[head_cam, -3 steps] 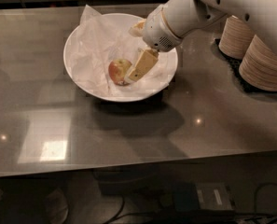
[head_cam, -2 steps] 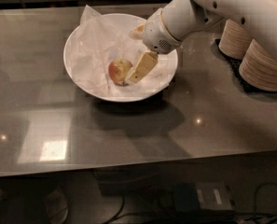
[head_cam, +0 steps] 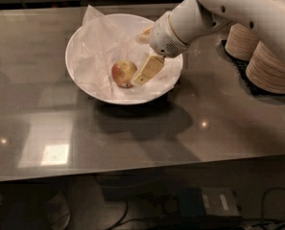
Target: Pick apple from white bowl
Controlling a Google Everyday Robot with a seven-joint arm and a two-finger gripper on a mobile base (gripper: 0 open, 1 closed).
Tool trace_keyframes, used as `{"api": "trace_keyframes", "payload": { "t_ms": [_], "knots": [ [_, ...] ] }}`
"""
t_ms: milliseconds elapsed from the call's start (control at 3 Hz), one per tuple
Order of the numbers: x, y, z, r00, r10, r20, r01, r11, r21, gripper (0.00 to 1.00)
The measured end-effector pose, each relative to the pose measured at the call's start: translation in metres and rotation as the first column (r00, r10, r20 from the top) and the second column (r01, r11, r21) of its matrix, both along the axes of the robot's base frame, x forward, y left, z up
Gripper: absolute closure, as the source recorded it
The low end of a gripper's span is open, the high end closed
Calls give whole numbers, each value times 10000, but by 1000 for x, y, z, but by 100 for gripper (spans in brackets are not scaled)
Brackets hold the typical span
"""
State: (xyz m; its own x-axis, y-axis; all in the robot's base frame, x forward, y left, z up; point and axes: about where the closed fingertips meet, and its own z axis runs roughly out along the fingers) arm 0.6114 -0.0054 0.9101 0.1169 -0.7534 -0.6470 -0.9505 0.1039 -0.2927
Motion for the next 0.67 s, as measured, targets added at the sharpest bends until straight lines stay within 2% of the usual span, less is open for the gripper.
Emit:
{"api": "trace_keyframes", "payload": {
  "t_ms": [333,667],
  "knots": [
    [0,4,-3,10000,85,-33,-84,10000,29,37],
    [0,16,-9,9992,344,-179,-342,9994,94,36]
  ]
}}
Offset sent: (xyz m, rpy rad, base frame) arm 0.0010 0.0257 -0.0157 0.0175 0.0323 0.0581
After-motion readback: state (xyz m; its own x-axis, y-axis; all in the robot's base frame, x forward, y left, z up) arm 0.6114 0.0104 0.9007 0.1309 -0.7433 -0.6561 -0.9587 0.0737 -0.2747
